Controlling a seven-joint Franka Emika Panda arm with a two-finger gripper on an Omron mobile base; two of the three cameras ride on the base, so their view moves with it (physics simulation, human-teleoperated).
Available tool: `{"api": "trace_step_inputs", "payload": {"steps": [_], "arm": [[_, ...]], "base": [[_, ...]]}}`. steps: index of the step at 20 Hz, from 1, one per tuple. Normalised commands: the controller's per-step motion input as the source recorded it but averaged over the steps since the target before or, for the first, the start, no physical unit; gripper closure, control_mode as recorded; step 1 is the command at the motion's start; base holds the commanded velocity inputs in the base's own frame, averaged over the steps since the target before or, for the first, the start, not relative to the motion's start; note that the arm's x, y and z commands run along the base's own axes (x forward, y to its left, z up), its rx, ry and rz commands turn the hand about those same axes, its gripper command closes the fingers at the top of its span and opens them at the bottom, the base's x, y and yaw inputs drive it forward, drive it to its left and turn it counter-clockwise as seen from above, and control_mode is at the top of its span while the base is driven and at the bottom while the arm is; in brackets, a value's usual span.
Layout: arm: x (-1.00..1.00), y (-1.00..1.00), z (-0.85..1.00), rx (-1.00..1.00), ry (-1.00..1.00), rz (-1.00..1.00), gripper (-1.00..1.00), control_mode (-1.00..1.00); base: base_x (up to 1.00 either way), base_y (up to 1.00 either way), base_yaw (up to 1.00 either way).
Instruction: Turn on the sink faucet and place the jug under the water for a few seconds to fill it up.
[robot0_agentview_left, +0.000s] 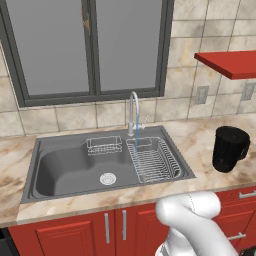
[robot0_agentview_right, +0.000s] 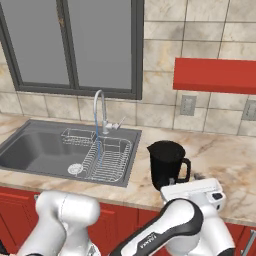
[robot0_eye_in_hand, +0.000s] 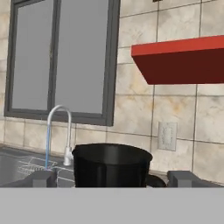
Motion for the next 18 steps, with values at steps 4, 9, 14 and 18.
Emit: {"api": "trace_step_inputs", "payload": {"steps": [4,9,14,18], "arm": [[0.43,-0.18,-0.64,-0.07,-0.03,0.14,-1.0,-1.0],[0.42,-0.12,-0.4,-0.08,0.0,0.16,-1.0,-1.0],[0.26,-0.2,-0.17,-0.07,0.0,0.09,-1.0,-1.0],[0.24,-0.24,-0.12,-0.04,0.0,0.06,-1.0,-1.0]], "base": [[0.0,0.0,0.0],[0.0,0.0,0.0],[0.0,0.0,0.0],[0.0,0.0,0.0]]}}
